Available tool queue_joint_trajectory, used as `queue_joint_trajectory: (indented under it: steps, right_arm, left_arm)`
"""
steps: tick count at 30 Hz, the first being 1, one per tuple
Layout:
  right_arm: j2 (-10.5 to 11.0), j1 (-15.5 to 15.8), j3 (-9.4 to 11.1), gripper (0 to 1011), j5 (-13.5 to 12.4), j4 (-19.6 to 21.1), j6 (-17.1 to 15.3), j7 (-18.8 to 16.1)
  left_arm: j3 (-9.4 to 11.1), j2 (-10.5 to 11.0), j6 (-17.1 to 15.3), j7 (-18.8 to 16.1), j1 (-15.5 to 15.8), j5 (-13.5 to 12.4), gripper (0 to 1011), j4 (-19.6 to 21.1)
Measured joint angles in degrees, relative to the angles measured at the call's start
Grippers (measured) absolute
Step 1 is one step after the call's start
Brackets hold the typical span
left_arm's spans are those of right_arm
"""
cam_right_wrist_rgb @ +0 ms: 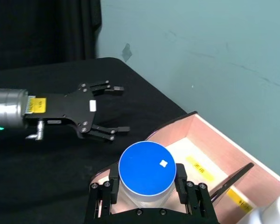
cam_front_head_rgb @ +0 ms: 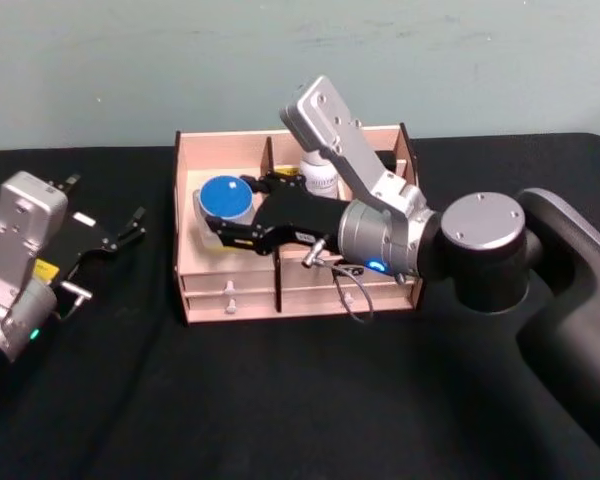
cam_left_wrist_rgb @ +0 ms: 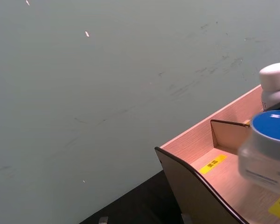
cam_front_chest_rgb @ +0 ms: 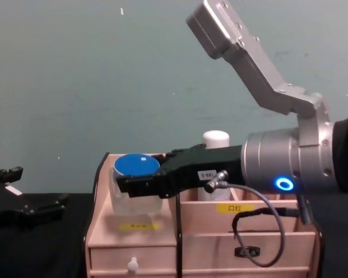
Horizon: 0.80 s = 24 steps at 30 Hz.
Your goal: Pick up the facial cleanser and watermelon frost from the table and place them into the tiered storage box.
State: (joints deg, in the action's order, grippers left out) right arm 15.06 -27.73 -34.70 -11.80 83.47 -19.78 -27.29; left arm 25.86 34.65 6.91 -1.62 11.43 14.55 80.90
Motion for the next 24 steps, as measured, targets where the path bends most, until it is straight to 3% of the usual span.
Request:
queue_joint_trajectory:
  steps: [9, 24]
  right_arm:
    - [-1.82, -2.69, -0.25, 719, 0.14, -5.37, 1.28, 0.11]
    - [-3.37, -4.42, -0.69, 719, 1.0, -9.25, 2.16, 0.24]
  left_arm:
    - [0.0, 0.0, 0.0, 0.0, 0.0, 0.0, 1010, 0.0]
    - [0.0, 0.0, 0.0, 0.0, 0.0, 0.0, 1010, 0.0]
